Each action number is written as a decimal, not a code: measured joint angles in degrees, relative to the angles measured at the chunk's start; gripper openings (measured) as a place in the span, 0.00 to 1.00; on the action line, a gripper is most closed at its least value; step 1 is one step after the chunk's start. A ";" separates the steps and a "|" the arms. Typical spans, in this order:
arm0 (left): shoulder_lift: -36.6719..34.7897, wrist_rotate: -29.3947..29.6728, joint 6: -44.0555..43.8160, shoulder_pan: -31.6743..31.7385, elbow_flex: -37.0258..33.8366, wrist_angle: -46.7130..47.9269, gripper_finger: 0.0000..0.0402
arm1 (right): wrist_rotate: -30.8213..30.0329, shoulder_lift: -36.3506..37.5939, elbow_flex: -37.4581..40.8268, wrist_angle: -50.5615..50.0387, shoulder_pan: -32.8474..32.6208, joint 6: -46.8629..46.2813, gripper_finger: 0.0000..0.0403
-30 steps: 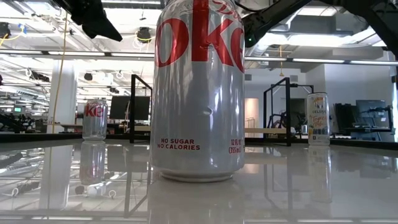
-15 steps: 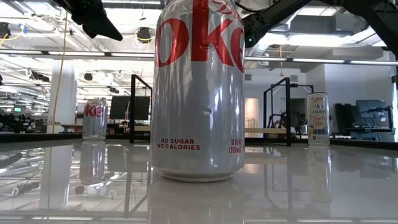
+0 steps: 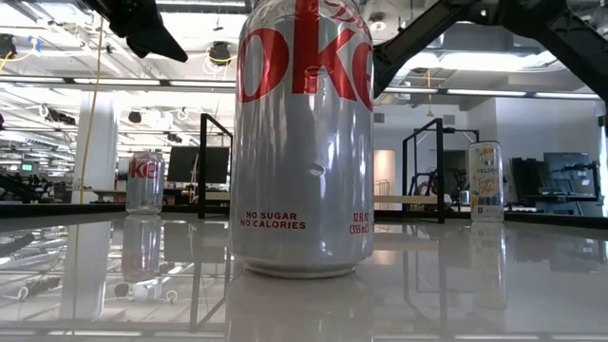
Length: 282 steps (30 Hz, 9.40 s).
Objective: Place canned beverage on shelf
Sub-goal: Put the top white-pink soda can on the shelf, then put the top white-pink soda can on the shelf aligned with the other white-pink soda can
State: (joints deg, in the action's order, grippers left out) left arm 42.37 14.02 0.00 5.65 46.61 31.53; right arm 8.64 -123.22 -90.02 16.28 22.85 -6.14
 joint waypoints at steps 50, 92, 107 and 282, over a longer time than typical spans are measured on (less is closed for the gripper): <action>0.00 -4.52 -1.16 -1.59 0.00 1.20 0.00 | -0.53 28.18 -0.11 -49.15 -15.62 2.06 0.05; 0.00 -7.97 4.16 -11.30 0.02 -3.21 0.00 | -12.89 37.03 0.00 -103.09 -83.07 -115.00 0.21; 0.00 -7.97 4.25 -11.30 0.02 -3.08 0.00 | -11.05 35.26 0.00 -102.54 -79.27 -109.91 0.91; 65.70 -0.48 0.56 -2.94 24.75 -44.77 0.77 | -28.96 57.40 34.01 -73.10 -28.77 -11.34 0.86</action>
State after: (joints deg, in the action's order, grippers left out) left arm 108.07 13.54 0.56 2.71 71.36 -13.24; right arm -20.32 -65.82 -56.01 -56.82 -5.92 -17.48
